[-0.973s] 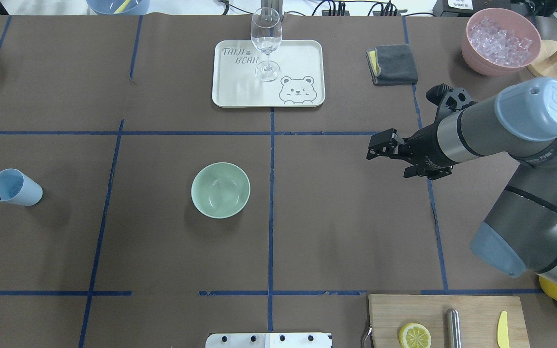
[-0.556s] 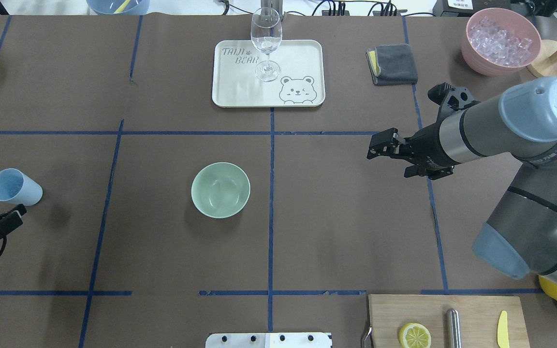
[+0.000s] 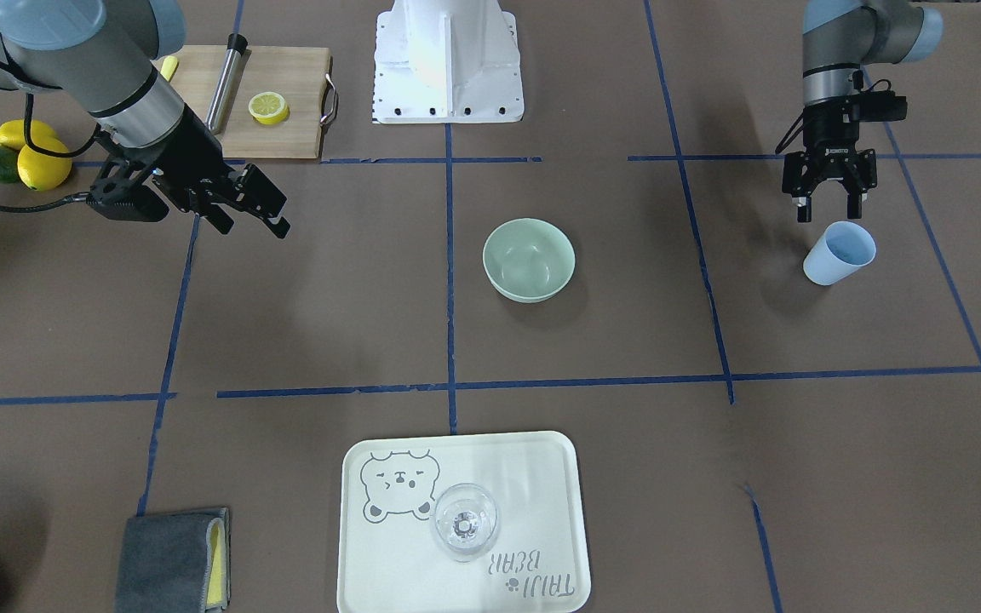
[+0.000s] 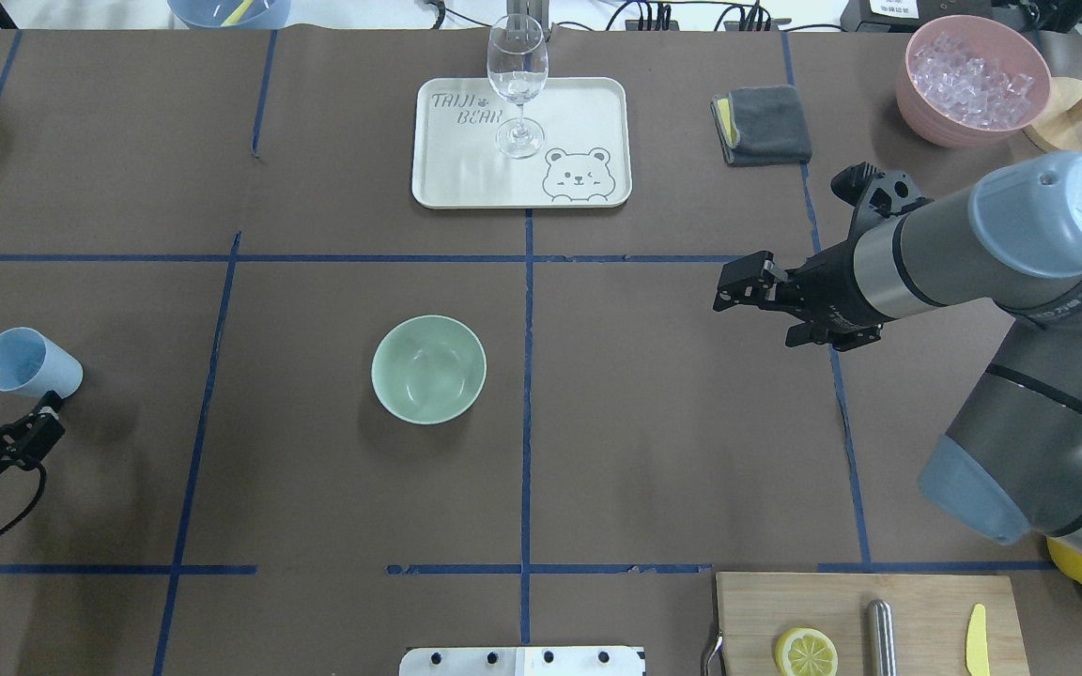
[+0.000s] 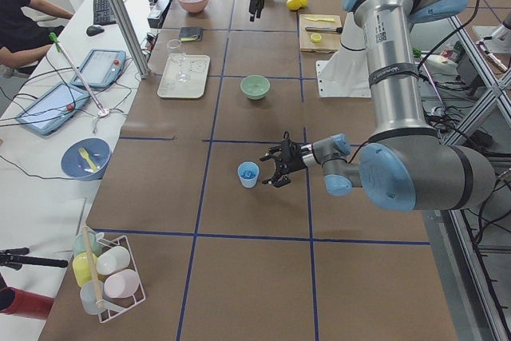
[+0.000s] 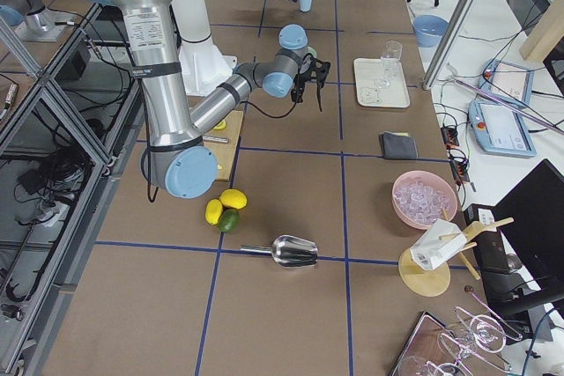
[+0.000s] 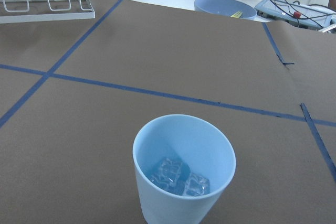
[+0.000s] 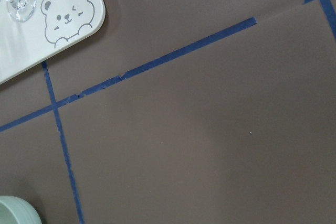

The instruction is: Pour ice into bowl

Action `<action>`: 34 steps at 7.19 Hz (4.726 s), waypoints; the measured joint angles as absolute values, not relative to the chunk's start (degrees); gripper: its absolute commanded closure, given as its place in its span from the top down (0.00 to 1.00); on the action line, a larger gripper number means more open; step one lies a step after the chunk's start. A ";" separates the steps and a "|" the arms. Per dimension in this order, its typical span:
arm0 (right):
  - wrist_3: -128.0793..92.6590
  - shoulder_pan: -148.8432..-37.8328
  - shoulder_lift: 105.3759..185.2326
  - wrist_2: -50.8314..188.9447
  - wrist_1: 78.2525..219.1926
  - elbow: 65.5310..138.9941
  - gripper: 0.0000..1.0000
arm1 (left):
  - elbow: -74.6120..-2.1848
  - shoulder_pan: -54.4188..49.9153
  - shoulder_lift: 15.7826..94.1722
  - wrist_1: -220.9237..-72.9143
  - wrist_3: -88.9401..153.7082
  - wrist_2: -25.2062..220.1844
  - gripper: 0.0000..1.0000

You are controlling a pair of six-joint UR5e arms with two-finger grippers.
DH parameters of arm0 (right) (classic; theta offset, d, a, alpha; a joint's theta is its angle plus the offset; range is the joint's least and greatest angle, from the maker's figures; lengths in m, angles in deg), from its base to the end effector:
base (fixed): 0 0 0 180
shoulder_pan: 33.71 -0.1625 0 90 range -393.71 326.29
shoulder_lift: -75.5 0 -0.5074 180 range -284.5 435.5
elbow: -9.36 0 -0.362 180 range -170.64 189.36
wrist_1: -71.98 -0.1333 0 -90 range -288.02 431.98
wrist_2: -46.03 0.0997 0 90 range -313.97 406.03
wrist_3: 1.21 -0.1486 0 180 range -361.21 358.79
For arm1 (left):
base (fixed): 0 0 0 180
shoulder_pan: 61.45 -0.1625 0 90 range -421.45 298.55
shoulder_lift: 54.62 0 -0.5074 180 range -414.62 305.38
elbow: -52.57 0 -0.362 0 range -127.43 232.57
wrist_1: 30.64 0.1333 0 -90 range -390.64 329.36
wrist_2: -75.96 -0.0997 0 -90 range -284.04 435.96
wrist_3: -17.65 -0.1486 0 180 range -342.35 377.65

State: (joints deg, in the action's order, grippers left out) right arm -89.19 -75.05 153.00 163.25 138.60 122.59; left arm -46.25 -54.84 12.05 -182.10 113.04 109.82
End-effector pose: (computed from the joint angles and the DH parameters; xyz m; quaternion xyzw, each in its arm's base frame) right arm -0.3835 -0.4244 0.4288 -0.0131 -0.5211 0.1751 0.8352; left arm 0.2467 -0.2870 0.7028 0.4353 0.3469 -0.2710 0.7853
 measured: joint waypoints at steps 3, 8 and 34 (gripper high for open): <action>-89.19 -74.96 153.02 163.28 138.60 122.32 1.00 | -41.64 -54.96 14.61 -182.48 108.05 106.43 1.00; -89.19 -74.93 152.94 163.20 138.60 122.28 1.00 | -36.59 -52.26 19.33 -182.97 104.58 106.27 1.00; -89.19 -75.79 155.16 163.08 138.60 122.14 1.00 | -43.73 -45.58 50.97 -183.23 32.56 116.10 0.00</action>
State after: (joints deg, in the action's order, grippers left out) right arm -89.19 -75.79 155.16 163.08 138.60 122.14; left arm -43.73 -45.58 50.97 -183.23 32.56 116.10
